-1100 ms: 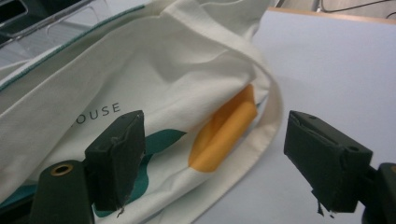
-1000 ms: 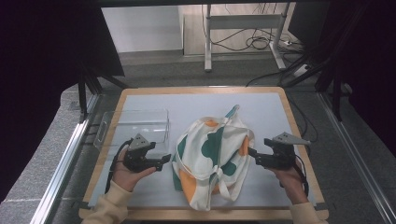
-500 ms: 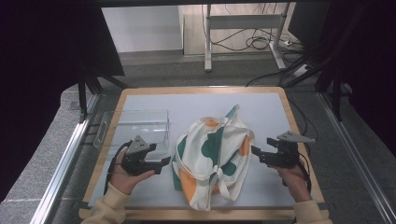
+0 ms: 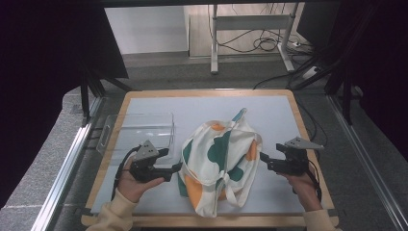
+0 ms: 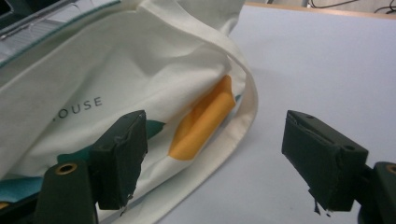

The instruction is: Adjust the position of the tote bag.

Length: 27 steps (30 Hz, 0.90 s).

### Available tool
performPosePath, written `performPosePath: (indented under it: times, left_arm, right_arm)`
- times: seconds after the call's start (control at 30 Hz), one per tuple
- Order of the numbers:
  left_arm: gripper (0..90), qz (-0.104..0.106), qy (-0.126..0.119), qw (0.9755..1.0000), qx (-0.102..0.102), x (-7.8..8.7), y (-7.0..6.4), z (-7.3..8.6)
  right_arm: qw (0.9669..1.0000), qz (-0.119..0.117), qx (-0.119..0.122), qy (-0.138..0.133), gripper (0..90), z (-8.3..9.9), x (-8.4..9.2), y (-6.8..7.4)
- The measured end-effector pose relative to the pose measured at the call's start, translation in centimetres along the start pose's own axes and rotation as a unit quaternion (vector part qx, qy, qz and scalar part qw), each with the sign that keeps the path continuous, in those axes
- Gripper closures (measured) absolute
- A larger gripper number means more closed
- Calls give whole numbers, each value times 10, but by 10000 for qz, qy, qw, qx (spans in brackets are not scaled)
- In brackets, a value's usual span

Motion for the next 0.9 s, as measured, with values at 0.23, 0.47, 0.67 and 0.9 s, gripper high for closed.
performPosePath:
  times: [0.23, 0.47, 0.67, 0.9]
  left_arm:
    - [265, 338, 89, 9991, -230, -2, -23, -1]
    - [262, 441, 99, 9985, -295, -2, -35, 1]
    - [255, 642, 141, 9973, -330, -2, -44, 2]
    - [195, 1034, 188, 9929, -550, -3, -64, 4]
  right_arm:
    - [10000, 53, -25, -4, 220, 1, 1, -1]
    - [10000, 31, 7, 67, 217, 2, -4, -1]
    - [9999, 32, -1, 110, 216, 3, -7, 0]
    - [9999, 93, -82, 95, 216, 5, -5, -3]
Point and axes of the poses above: each handheld gripper's, and its own axes: x roughly backward along the jaws, z roughly out of its underside, y roughly to its left, the point moved 7 cm from there along -x, roughly forward along the jaws, and after that the axes turned 1 degree about x, right-handed, at the moved point
